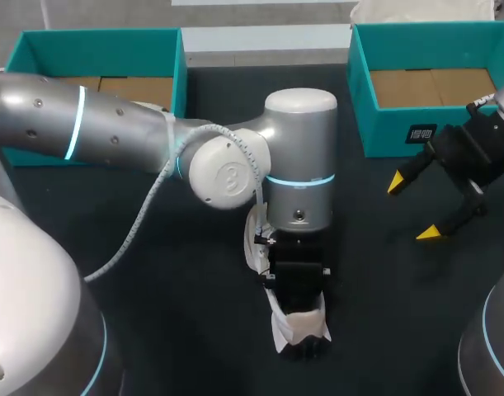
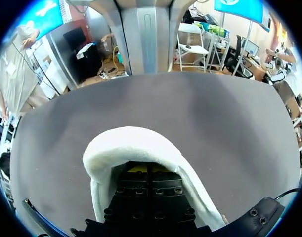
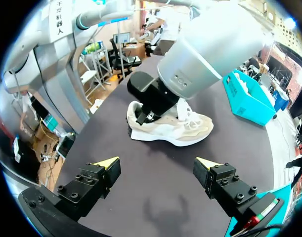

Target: Take the shoe out of the shoebox, open the shoe tongue, remove and reinsert the insole, then place the shoe into the shoebox

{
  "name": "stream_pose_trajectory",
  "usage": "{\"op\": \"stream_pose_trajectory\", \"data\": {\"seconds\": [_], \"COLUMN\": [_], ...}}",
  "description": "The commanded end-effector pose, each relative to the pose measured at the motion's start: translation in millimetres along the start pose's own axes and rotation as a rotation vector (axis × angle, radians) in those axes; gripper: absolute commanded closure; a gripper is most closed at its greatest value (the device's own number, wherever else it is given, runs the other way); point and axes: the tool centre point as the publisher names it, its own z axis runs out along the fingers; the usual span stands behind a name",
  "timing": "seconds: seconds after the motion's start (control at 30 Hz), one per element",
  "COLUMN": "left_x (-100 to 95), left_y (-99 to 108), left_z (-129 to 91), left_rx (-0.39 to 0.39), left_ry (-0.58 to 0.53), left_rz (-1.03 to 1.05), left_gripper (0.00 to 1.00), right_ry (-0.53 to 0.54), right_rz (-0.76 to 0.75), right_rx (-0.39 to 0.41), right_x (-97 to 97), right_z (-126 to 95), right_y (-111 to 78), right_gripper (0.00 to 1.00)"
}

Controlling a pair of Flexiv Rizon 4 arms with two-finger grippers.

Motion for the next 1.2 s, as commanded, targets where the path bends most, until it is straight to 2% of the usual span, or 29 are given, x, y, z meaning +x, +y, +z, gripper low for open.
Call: {"op": "stream_pose_trajectory", "data": {"seconds": [0.03,0.3,0.63,0.8,1.2], "left_x": [-0.2,0.5,1.7,5.2,1.6], "left_y": [6,16,38,53,87], "left_z": [18,32,45,43,40], "left_rx": [-0.001,-0.017,-0.128,-0.211,-0.309], "left_ry": [-0.009,-0.013,-0.034,-0.062,-0.119], "left_rz": [-0.006,-0.032,-0.055,-0.065,-0.025], "left_gripper": [1.0,1.0,1.0,1.0,1.0], "right_ry": [0.0,0.0,0.0,0.0,0.0], "right_rz": [0.001,0.001,0.001,0.001,0.001], "right_rx": [0.003,0.003,0.003,0.003,0.003], "right_x": [0.3,0.3,0.3,0.3,0.3], "right_z": [1,1,1,1,1], "right_y": [0.1,0.1,0.1,0.1,0.1], "right_gripper": [0.0,0.0,0.0,0.0,0.0]}}
